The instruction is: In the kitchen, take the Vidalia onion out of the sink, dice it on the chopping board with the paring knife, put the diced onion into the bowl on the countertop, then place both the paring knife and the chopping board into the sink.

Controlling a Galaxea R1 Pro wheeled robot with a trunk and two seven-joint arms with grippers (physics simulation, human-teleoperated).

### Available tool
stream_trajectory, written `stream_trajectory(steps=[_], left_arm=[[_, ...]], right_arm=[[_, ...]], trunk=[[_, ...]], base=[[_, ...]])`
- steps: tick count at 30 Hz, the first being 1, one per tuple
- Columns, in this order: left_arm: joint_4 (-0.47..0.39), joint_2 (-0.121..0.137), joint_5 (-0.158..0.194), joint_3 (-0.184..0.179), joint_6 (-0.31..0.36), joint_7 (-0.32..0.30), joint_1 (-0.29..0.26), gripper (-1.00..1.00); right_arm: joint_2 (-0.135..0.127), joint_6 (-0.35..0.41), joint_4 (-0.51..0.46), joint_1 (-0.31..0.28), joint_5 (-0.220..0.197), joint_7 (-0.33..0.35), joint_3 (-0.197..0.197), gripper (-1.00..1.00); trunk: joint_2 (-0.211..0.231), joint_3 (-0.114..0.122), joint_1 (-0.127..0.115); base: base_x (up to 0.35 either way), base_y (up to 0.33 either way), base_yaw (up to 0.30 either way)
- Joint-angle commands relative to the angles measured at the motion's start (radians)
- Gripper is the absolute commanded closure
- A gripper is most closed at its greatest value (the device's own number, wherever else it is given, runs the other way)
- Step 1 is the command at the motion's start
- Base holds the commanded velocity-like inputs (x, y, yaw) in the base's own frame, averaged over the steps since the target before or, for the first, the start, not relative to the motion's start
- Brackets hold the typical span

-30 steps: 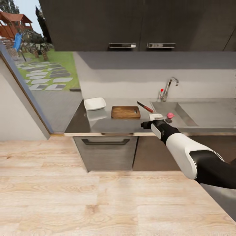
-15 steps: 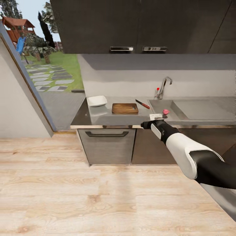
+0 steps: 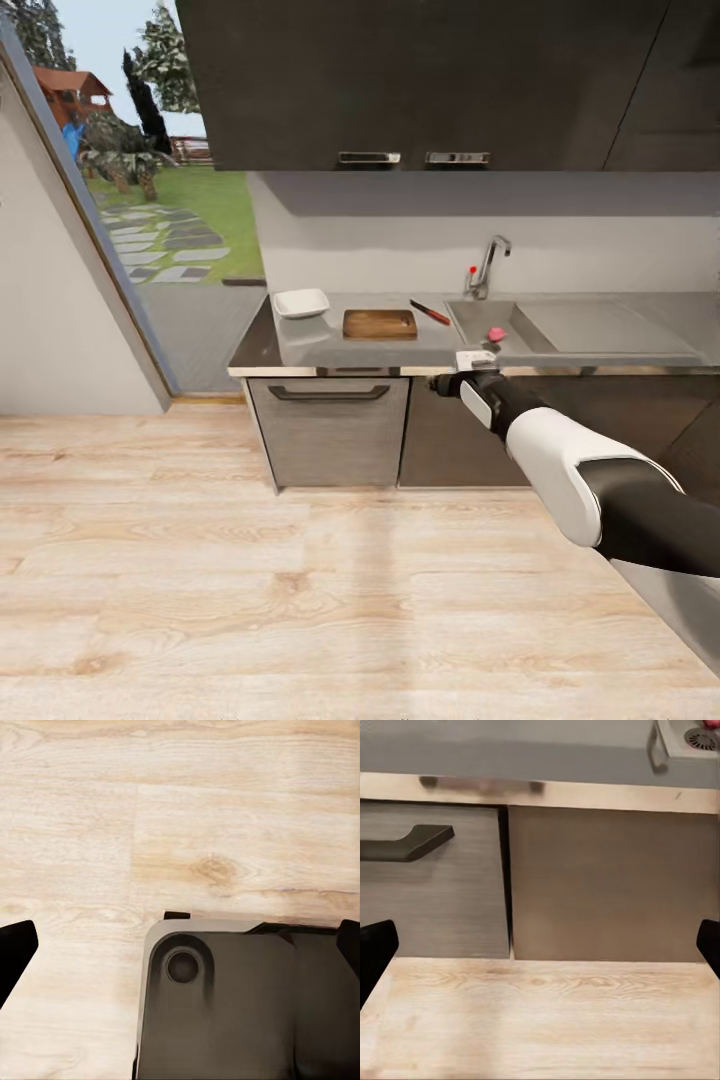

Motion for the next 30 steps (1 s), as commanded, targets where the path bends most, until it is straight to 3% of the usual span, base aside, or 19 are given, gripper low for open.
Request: stream_trajectory(steps=[1, 2, 5, 7, 8, 15, 19, 20, 24, 30], left_arm=[[-0.002, 0.000, 0.006, -0.002, 0.000, -0.001, 0.001, -1.00], [-0.002, 0.000, 0.006, -0.002, 0.000, -0.001, 0.001, -1.00], [-0.002, 0.000, 0.006, -0.002, 0.001, -0.001, 0.001, -1.00], [-0.002, -0.001, 0.006, -0.002, 0.001, -0.001, 0.001, -1.00], [-0.002, -0.001, 0.005, -0.002, 0.001, -0.001, 0.001, -1.00], [-0.004, -0.005, 0.002, 0.000, 0.001, -0.001, 0.001, -1.00], [-0.005, -0.007, 0.002, 0.001, 0.005, 0.000, 0.001, -1.00], [-0.010, -0.007, 0.002, 0.002, 0.006, 0.001, 0.001, -1.00], [-0.023, -0.009, 0.003, 0.003, 0.007, 0.002, 0.001, -1.00], [-0.053, -0.009, 0.005, 0.003, 0.008, 0.004, 0.001, -1.00]], right_arm=[[0.000, -0.022, 0.016, -0.001, -0.001, -0.004, 0.006, -1.00], [0.000, -0.080, 0.063, -0.001, 0.001, -0.005, 0.006, -1.00], [-0.002, -0.140, 0.109, 0.003, 0.003, -0.005, 0.006, -1.00], [-0.005, -0.157, 0.119, 0.036, 0.004, -0.005, 0.006, -1.00], [-0.008, -0.169, 0.121, 0.100, 0.006, -0.005, 0.006, -1.00], [-0.011, -0.295, 0.125, 0.219, 0.008, -0.005, 0.006, -1.00], [-0.012, -0.393, 0.125, 0.360, 0.009, -0.005, 0.006, -1.00], [-0.013, -0.485, 0.125, 0.452, 0.009, -0.005, 0.006, -1.00], [-0.032, -0.603, 0.125, 0.575, 0.009, -0.005, 0.006, -1.00], [-0.058, -0.654, 0.126, 0.718, 0.008, -0.005, 0.006, -1.00]], trunk=[[-0.002, -0.001, 0.000], [-0.002, -0.001, 0.000], [-0.002, -0.001, 0.000], [-0.002, -0.001, 0.000], [-0.002, -0.001, 0.000], [-0.002, -0.001, 0.000], [-0.002, -0.001, 0.000], [-0.002, -0.001, 0.000], [-0.002, -0.001, 0.000], [-0.002, -0.001, 0.000]], base=[[-0.053, 0.000, 0.000], [-0.022, 0.000, 0.000], [-0.009, 0.000, 0.000], [-0.003, 0.000, 0.000], [0.000, 0.000, 0.000], [0.000, 0.000, 0.000], [0.000, 0.000, 0.000], [0.000, 0.000, 0.000], [0.000, 0.000, 0.000], [0.000, 0.000, 0.000]])
